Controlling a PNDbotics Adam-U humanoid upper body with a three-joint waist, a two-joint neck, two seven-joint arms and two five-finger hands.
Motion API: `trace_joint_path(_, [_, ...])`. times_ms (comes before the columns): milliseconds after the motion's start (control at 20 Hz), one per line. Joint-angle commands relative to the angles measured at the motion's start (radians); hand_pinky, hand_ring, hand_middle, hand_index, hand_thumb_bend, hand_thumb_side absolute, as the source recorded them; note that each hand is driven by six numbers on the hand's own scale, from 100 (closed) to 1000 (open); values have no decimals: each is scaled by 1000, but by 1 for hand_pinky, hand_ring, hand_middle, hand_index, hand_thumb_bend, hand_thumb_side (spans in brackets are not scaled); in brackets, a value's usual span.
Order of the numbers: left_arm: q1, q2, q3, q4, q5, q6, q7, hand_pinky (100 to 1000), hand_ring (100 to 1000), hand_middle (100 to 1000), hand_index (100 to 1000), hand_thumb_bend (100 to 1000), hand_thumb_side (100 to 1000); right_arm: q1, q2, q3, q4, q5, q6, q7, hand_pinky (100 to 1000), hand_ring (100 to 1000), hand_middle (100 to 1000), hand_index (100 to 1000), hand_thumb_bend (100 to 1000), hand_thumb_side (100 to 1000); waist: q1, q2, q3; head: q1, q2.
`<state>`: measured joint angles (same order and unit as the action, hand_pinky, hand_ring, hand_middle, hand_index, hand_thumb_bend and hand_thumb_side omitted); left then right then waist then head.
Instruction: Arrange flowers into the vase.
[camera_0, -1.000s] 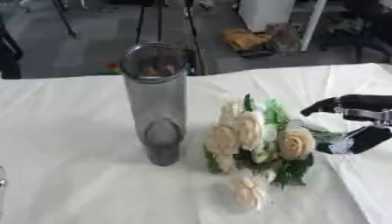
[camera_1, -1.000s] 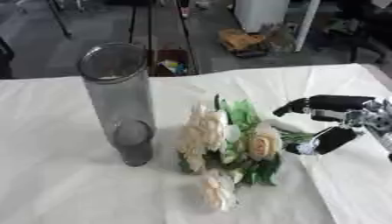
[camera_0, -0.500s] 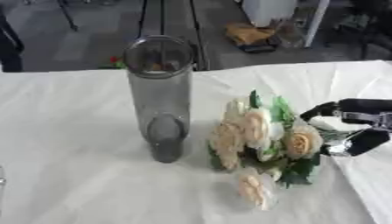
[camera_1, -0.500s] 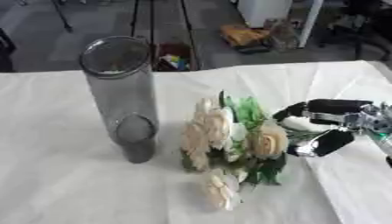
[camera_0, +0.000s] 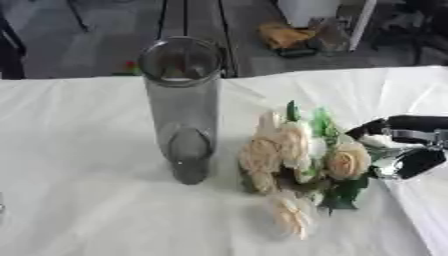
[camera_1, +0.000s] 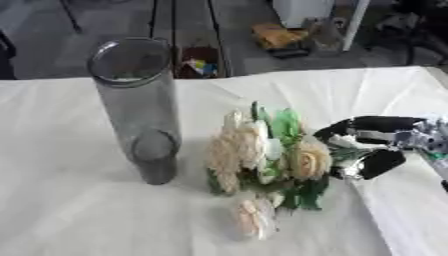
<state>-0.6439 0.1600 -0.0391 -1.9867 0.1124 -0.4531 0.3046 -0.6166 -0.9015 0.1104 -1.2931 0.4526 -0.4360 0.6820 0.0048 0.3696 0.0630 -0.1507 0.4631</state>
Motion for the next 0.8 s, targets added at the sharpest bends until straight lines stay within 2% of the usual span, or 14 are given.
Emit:
trace_joint_path(50, [-19, 4, -3, -13, -4, 2, -1, 733, 842, 817, 894, 300, 937, -11, -24, -20, 5, -11, -11, 8, 874, 891, 794, 1000, 392, 599, -2, -17, 1, 0, -10])
trace_joint_path(650, [-20, 3, -4, -13, -7, 3, -2, 735, 842, 816, 894, 294, 944, -4, -25, -32, 29, -26, -12, 21, 878, 892, 798, 1000, 379, 613, -2, -4, 7, -3, -26])
trace_joint_path(800, [-19, 2, -4, -13, -7, 3, -1, 735, 844, 816, 894, 293, 945, -2, -24, -34, 31, -29, -13, 25, 868, 879, 774, 1000, 376, 612, -1, -2, 7, -3, -28])
